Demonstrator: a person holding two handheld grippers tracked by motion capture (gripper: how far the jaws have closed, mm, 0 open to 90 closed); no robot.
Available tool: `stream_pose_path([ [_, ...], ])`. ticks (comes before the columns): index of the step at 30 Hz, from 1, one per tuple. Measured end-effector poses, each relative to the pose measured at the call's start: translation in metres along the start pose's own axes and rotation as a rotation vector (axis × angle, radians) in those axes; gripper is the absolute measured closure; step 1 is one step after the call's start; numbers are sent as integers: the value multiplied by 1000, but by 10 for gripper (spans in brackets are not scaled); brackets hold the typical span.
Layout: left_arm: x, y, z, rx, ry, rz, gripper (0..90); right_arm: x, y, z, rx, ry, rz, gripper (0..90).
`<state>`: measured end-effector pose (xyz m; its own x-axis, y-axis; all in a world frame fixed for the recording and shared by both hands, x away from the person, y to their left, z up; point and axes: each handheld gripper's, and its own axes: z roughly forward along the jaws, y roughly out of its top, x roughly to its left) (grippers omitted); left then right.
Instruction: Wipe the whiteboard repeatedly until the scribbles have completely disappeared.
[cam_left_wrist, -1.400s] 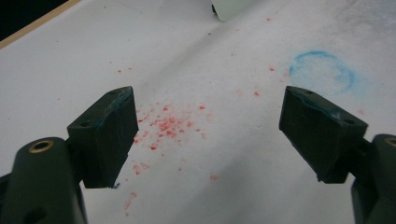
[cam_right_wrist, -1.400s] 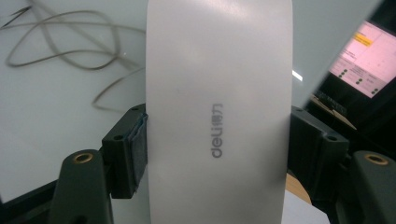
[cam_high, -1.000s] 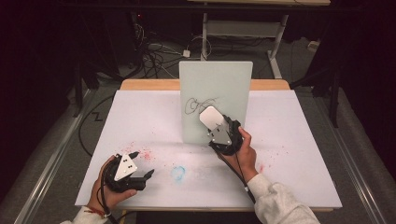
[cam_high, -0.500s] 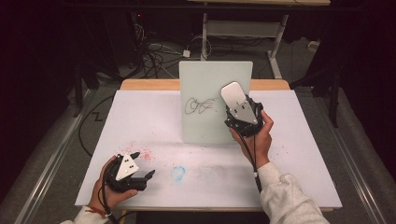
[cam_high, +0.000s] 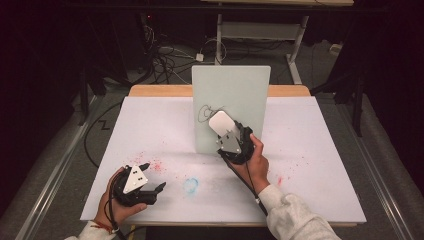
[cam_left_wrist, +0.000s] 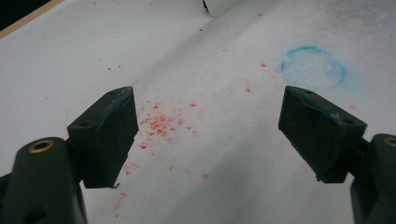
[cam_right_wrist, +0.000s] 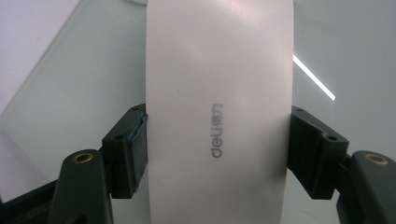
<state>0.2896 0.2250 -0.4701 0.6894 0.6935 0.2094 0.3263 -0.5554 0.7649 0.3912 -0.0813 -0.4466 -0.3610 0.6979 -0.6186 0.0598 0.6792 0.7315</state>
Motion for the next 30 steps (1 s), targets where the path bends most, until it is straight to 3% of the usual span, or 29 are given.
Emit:
stream_pose_path([
  [3, 1, 0, 1, 0, -1, -3, 190, 3, 1, 1, 0, 12, -5, 309],
  [6, 1, 0, 0, 2, -3, -3, 190, -5, 6, 1, -4, 31, 3, 309],
  [11, 1, 0, 0, -2, -2, -7, 190, -35, 23, 0, -42, -32, 84, 309],
  [14, 1, 0, 0, -2, -3, -7, 190, -42, 31, 1, -48, -47, 105, 309],
  [17, 1, 0, 0, 0, -4, -6, 190, -33, 32, 3, -50, -46, 86, 309],
  [21, 1, 0, 0, -4, -3, -8, 190, -12, 31, 5, -45, 21, 59, 309],
  [26, 2, -1, -1, -11, 2, 1, 190, 20, 24, 8, -20, 70, -34, 308],
  [30, 1, -1, -1, -4, -3, -7, 190, 22, 24, 8, -12, 79, -57, 309],
])
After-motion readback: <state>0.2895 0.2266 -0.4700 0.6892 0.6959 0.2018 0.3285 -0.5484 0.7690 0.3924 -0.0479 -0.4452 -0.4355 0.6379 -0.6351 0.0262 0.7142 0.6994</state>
